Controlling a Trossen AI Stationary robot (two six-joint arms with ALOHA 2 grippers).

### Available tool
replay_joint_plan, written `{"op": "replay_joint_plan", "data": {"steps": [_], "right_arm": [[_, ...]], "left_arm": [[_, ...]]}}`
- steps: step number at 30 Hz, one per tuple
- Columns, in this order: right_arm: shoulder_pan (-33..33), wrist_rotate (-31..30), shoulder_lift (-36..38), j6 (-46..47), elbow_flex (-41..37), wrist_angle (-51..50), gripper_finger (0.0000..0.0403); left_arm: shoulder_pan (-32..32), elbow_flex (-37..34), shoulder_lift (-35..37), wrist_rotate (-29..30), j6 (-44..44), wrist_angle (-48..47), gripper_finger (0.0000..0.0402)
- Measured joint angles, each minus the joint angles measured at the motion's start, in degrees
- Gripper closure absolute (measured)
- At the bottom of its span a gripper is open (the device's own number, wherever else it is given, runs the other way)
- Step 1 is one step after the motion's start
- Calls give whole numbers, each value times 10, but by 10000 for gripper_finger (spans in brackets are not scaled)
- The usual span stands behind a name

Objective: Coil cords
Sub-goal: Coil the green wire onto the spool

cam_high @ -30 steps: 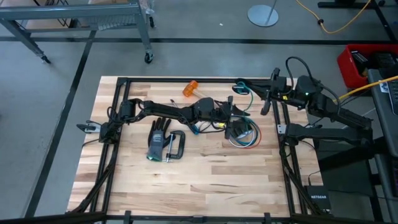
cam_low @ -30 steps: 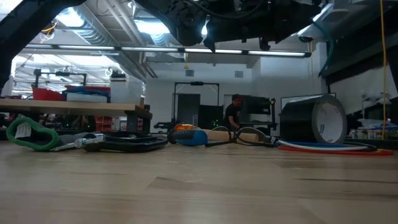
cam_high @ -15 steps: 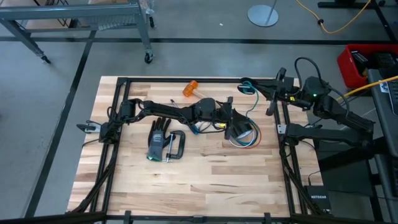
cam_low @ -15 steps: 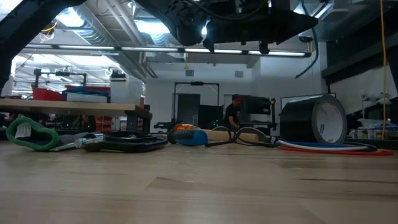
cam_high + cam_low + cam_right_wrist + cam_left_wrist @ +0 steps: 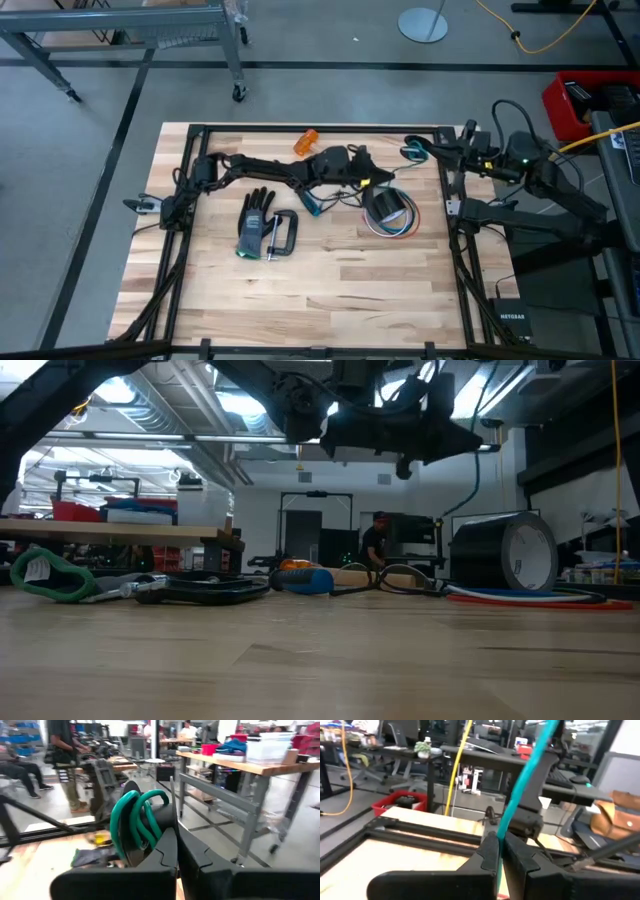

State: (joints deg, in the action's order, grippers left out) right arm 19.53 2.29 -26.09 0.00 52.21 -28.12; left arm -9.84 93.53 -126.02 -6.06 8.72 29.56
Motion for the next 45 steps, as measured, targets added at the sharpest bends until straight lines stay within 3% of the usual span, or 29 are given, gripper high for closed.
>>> {"op": "replay_joint_plan", "data": {"steps": [8, 17, 24, 37, 45], "right_arm": [[0, -13, -19, 0, 1, 17, 402], [0, -12, -109, -3, 0, 64, 402], [0, -12, -135, 0, 0, 118, 402], [0, -1, -228, 18, 1, 122, 402], [0, -8, -223, 17, 1, 113, 402]], "left_arm": [[4, 2, -1, -37, -4, 68, 400], [34, 31, -1, -27, -69, 34, 401], [30, 31, -1, -23, -59, 6, 401], [31, 30, -1, -24, -40, 9, 401], [32, 30, -1, -26, -10, 8, 401]]}}
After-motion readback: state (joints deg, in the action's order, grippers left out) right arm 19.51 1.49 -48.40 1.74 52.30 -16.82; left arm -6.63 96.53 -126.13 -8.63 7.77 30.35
